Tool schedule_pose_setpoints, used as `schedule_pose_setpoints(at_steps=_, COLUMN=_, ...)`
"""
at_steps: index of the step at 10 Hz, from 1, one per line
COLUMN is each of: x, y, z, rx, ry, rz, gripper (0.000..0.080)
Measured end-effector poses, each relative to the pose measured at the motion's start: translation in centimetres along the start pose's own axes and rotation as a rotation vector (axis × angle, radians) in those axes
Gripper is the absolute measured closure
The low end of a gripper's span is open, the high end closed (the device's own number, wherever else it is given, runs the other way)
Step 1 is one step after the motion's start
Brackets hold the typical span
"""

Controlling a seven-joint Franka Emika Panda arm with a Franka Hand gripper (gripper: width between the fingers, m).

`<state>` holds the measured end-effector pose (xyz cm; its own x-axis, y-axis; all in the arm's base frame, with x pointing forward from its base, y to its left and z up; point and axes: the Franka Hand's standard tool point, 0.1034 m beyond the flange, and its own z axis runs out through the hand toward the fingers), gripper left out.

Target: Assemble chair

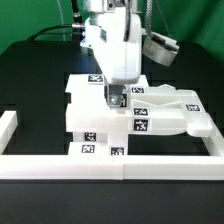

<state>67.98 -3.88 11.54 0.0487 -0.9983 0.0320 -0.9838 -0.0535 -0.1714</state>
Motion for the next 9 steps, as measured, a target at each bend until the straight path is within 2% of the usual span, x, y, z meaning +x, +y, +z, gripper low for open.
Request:
schedule_pose_setpoints(at_steps=5, x=-0.34, y=0.05, z=0.02, rx=-0.003, ry=-0.012, rz=0.284, gripper=0.0512)
schedule_pose_setpoints(at_steps=7, x=-0.36, y=0.12, z=0.15, rx=-0.005, ry=-0.012, rz=0.264, gripper=0.0488)
schedule_pose_setpoints(at_steps=8, x=-0.36, y=0.15, z=0.23, rx=-0.005, ry=-0.011, rz=0.239, gripper=0.0295)
schedule_pose_setpoints(at_steps=9, x=-0.39, y=0.17, z=0.27, rx=-0.006, ry=-0.011, rz=0.239, gripper=0.0191)
